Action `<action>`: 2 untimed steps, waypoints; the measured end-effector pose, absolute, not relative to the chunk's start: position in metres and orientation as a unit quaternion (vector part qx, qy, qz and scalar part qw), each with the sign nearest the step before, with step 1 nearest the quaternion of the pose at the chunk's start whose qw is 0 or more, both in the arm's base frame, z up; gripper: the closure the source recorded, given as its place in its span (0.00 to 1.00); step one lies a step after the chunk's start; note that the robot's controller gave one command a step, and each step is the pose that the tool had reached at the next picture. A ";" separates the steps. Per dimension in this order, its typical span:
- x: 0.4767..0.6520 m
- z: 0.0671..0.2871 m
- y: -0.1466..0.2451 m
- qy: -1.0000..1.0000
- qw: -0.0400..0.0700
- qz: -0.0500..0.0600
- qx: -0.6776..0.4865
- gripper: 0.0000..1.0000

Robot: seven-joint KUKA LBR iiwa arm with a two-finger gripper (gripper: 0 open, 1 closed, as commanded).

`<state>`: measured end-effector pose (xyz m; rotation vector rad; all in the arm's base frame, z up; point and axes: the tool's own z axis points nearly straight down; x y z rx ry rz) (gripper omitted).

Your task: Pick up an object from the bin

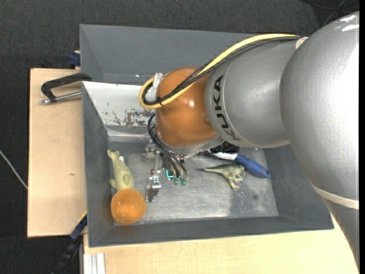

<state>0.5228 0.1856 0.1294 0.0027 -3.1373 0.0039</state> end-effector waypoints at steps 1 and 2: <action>0.511 0.071 0.209 -0.999 -0.002 0.002 0.043 0.00; 0.544 0.072 0.207 -0.994 -0.003 -0.001 -0.111 0.00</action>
Offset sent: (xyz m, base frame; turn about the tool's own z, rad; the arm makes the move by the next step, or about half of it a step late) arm -0.0143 0.0248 -0.0594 -0.0811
